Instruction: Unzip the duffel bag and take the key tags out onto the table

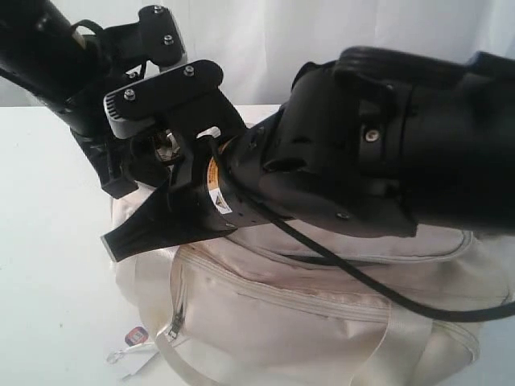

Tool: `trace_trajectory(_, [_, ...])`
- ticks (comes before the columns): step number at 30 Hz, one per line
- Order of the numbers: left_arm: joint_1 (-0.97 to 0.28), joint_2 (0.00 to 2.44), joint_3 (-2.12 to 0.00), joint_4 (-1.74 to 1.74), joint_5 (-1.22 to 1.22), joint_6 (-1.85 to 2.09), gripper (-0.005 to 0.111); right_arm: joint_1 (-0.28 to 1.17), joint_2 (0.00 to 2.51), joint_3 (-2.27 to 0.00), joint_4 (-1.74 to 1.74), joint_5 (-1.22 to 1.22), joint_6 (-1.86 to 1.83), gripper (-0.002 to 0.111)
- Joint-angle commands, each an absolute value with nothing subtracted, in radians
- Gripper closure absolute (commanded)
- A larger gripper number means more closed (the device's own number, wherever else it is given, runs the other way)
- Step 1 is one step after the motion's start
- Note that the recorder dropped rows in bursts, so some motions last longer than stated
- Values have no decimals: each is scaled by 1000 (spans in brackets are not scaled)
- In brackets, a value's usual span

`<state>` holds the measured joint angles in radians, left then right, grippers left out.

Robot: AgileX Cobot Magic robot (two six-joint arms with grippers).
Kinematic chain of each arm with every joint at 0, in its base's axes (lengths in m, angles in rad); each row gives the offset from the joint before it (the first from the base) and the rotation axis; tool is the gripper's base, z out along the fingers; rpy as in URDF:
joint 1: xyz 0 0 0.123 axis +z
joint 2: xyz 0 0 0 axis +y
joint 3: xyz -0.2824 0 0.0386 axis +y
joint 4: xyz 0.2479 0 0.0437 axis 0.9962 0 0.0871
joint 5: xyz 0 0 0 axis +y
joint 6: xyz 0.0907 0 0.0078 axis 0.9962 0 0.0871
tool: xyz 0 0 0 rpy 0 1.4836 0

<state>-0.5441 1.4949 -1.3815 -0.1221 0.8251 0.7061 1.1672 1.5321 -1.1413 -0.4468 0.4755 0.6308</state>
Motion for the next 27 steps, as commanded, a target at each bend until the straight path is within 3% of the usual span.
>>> trace_trajectory(1, [-540, 1527, -1386, -155, 806, 756, 52, 1166, 1510, -1143, -438, 470, 641, 108])
trace_trajectory(6, [-540, 1546, -1386, -153, 740, 756, 61, 1166, 1510, -1143, -417, 476, 642, 108])
trace_trajectory(15, [-540, 1547, -1386, -153, 725, 759, 107, 1166, 1510, -1143, -417, 491, 642, 108])
trace_trajectory(27, [-540, 1547, -1386, -144, 652, 760, 107, 1166, 1510, -1143, -412, 495, 642, 108])
